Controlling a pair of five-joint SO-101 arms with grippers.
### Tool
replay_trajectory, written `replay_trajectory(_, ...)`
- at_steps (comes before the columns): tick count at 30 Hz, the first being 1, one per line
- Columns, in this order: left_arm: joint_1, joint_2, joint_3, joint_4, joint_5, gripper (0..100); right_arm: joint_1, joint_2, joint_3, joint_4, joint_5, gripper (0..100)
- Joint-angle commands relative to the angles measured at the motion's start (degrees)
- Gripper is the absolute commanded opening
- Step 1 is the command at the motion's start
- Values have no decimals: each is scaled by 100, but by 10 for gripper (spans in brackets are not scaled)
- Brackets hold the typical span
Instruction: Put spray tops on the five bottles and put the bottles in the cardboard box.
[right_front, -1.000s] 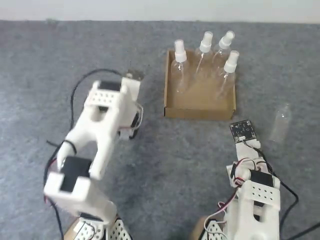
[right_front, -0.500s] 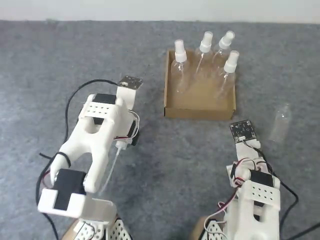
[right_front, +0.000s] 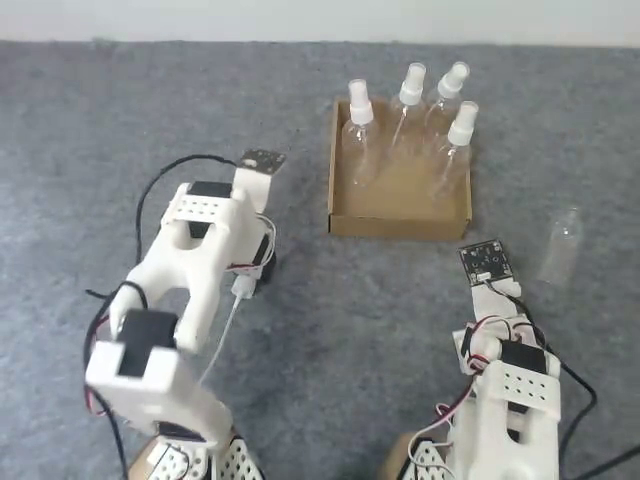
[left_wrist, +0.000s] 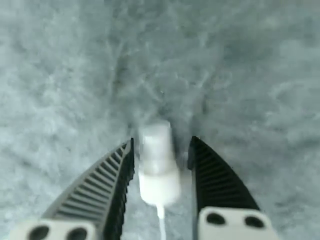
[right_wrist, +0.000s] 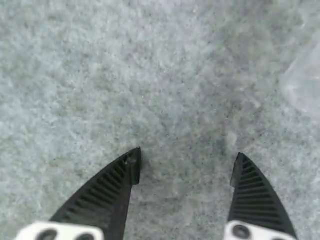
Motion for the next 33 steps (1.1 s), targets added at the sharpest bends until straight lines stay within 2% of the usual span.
replay_trajectory(1, -18, 176, -251, -193, -53, 129, 57, -75, -18, -92, 26, 248)
replay_trajectory(6, -26, 18, -251, -246, -44, 6, 48, -75, -18, -92, 26, 248)
replay_trajectory(15, -26, -2031, -110, 352, 105, 9, 40, -75, -18, -92, 26, 249)
replay_trajectory(20, 0, -3613, 523, 237, 475, 9, 40, -66, -167, 22, 53, 251)
replay_trajectory(29, -35, -5319, 1921, -431, 862, 10, 84, -4, -2127, 1209, 9, 250)
replay_trajectory(33, -396, -5662, 2448, -985, 888, 10, 409, 277, -3367, 1560, -132, 249)
